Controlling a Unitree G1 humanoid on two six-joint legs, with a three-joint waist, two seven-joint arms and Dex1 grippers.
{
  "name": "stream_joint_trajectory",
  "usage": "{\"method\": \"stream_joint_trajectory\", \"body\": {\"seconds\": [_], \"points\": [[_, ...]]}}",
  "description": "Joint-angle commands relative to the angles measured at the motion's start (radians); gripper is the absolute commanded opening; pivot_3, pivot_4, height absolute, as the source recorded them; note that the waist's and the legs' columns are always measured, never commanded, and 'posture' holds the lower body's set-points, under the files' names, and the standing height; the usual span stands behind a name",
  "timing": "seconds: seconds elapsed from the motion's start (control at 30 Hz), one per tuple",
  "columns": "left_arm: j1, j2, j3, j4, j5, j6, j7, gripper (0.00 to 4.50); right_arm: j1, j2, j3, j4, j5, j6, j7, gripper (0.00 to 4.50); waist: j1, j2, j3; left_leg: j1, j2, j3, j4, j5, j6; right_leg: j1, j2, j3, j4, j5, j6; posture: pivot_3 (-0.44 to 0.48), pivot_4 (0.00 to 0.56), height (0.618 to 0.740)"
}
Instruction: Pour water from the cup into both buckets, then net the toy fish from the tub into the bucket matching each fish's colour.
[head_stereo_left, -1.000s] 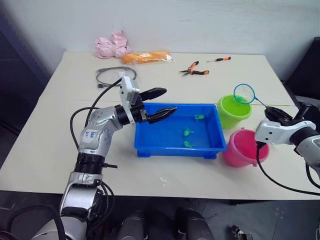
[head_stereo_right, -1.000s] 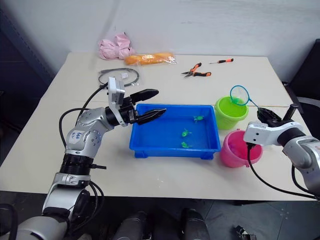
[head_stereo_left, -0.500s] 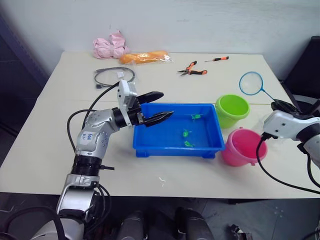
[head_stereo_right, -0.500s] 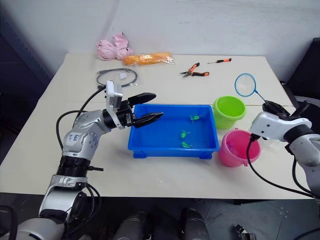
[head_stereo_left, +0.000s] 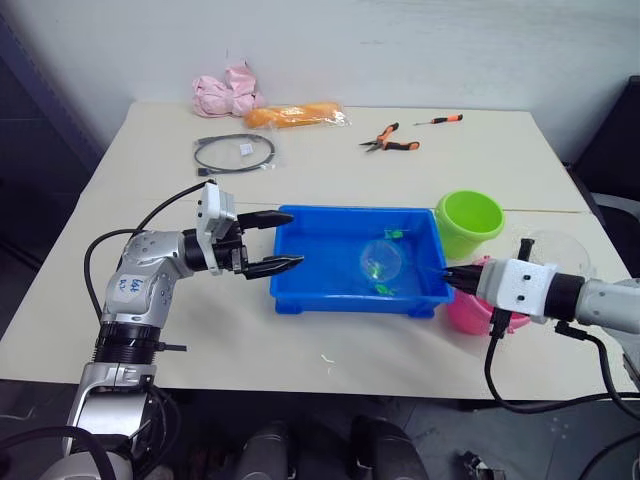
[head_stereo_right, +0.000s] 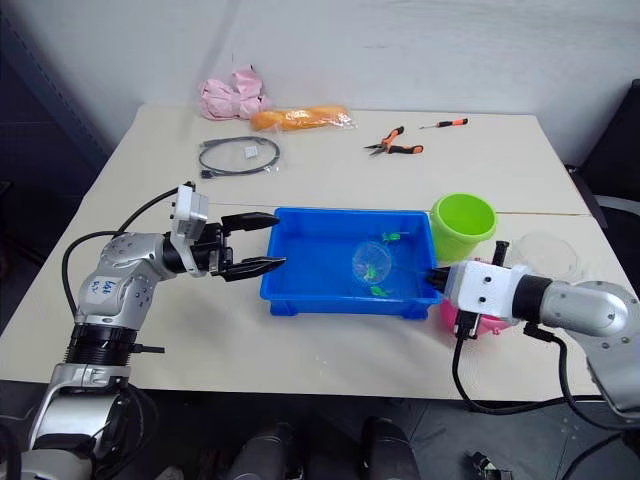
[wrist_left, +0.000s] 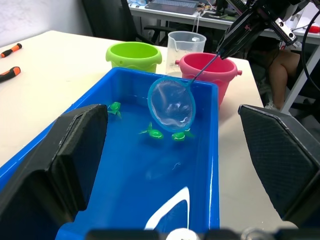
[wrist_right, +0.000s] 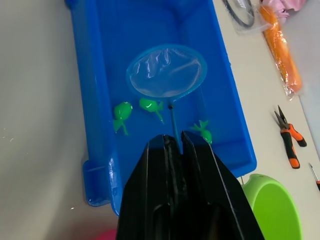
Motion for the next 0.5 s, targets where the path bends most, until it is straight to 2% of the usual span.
{"method": "stream_joint_trajectory", "body": {"seconds": [0.03, 0.23, 0.5], "points": [[0.023, 0.012, 0.008, -0.055, -0.011, 0.004, -0.002, 4.47, -0.114, -0.020, 0.110, 0.155, -0.215, -0.215, -0.004, 0.00, -0.005, 0.000, 0.000, 0.000, 0.000, 0.001, 0.001, 0.000, 0.000, 0.000, 0.000, -0.001, 0.000, 0.000, 0.000, 0.000, 0.150, 0.740], [0.048, 0.014, 0.014, -0.084, -0.013, 0.017, 0.017, 4.47, -0.186, -0.002, 0.163, 0.278, -0.268, -0.308, 0.016, 0.00, -0.012, 0.000, 0.000, 0.000, 0.001, 0.001, 0.001, 0.000, 0.000, 0.000, 0.000, 0.000, 0.001, 0.000, 0.000, 0.000, 0.150, 0.740], [0.064, 0.014, 0.014, -0.107, -0.016, 0.031, 0.032, 4.47, -0.253, -0.004, 0.191, 0.352, -0.369, -0.363, -0.011, 0.00, -0.014, 0.000, 0.000, 0.001, 0.001, 0.001, 0.001, 0.001, -0.001, 0.000, 0.000, 0.000, 0.002, 0.000, 0.000, 0.000, 0.150, 0.740]]}}
